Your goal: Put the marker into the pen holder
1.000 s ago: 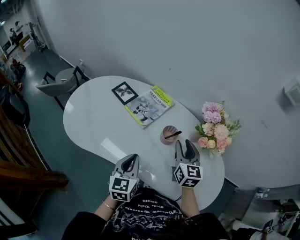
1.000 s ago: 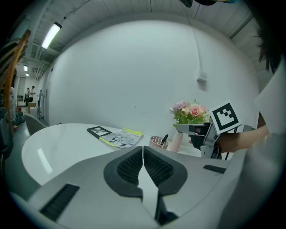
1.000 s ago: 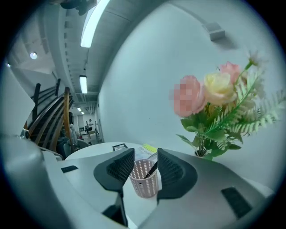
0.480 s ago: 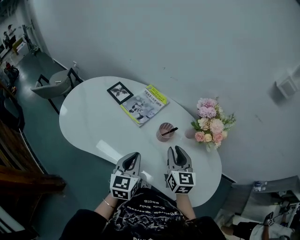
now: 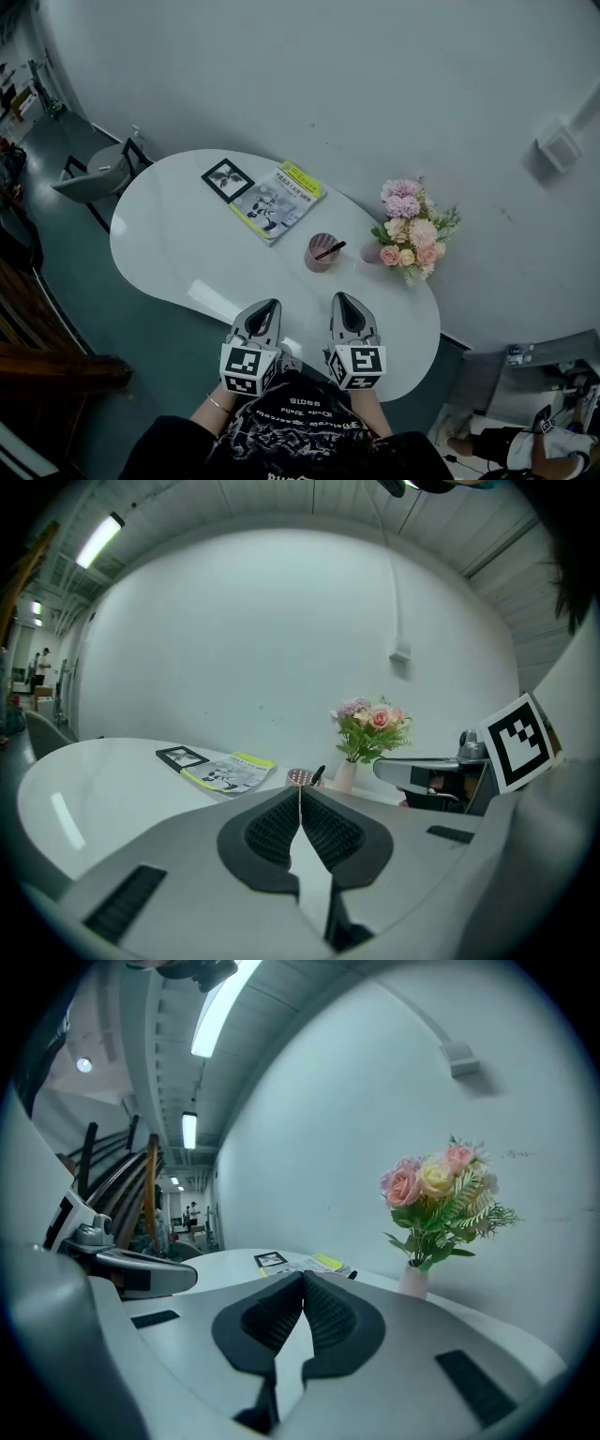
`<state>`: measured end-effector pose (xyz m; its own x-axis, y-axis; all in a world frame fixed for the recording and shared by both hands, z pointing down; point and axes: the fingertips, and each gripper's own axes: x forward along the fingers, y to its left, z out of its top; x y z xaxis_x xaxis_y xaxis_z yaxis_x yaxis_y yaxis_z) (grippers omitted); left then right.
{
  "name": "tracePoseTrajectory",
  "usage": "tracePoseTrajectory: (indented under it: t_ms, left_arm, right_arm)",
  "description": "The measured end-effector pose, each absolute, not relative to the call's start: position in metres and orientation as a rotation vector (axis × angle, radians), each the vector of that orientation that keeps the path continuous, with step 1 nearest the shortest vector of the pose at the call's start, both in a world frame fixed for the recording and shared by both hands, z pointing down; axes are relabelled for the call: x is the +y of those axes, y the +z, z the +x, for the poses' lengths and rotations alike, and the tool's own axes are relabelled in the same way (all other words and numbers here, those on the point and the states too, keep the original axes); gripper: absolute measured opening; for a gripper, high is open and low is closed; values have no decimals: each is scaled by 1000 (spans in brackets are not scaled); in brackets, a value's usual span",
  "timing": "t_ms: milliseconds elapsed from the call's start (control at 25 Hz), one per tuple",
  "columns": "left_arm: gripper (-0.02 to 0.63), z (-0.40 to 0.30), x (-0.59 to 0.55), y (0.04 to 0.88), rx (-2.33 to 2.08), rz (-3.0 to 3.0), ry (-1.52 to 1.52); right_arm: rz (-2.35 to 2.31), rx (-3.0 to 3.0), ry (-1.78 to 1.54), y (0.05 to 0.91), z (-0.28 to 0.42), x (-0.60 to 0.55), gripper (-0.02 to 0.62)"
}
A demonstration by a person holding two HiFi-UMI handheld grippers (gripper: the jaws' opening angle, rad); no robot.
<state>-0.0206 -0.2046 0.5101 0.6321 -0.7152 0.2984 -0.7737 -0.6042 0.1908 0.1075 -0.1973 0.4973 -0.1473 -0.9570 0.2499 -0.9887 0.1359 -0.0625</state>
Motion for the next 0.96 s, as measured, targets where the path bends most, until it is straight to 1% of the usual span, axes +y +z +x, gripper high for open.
tracePoseTrajectory:
  t_ms: [960]
  left_arm:
    - [26,-5,-190,512,-1127,2602,304]
  right_arm:
    - [1976,-2195,287,498,121,-173,28]
